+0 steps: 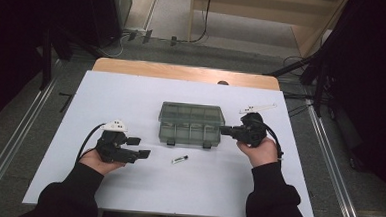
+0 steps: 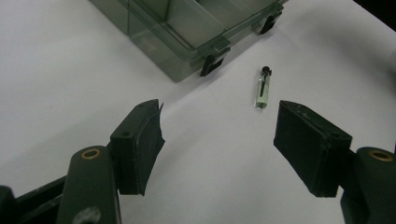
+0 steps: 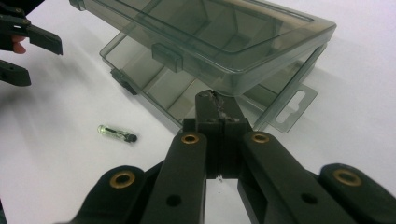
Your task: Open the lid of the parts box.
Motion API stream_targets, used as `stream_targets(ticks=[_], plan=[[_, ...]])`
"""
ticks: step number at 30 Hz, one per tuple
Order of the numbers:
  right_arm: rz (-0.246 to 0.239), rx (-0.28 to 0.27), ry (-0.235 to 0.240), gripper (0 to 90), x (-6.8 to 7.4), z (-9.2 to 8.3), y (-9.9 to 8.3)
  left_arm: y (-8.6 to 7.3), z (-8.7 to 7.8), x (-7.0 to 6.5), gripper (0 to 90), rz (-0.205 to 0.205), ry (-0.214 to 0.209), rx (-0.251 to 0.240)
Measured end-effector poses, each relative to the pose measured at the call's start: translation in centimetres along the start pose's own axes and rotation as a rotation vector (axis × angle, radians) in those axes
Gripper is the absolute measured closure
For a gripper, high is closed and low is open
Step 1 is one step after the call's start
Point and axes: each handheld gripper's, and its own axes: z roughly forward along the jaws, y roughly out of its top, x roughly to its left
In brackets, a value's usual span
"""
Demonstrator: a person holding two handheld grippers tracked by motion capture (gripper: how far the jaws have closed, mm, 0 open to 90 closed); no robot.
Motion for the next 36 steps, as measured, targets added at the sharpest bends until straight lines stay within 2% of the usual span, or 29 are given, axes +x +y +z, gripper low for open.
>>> stream_targets(ticks=[6, 13, 17, 23, 29, 36], plan=[[0.008, -0.013, 0.002, 90.0, 0.0, -0.1, 0.4, 0.8, 0.3, 0.0, 32.1, 0.017, 0.002, 0.008], [-0.002, -0.018, -0.011, 90.0, 0.2, -0.2, 0.7, 1.4, 0.5, 0.3, 32.1, 0.012, 0.000, -0.004], [-0.045, -0.034, -0.024, 90.0, 0.6, -0.3, 1.0, 1.8, 0.6, 0.6, 32.1, 0.011, 0.006, -0.009], [-0.037, -0.035, -0.012, 90.0, 0.4, -0.3, 1.0, 2.5, 1.0, 1.2, 32.1, 0.014, 0.005, -0.009], [-0.040, -0.034, -0.013, 90.0, 0.4, -0.3, 1.1, 3.4, 1.5, 1.9, 32.1, 0.021, 0.027, -0.011], [-0.039, -0.034, -0.009, 90.0, 0.2, -0.3, 1.2, 4.3, 1.9, 2.3, 32.2, 0.026, 0.018, -0.020]])
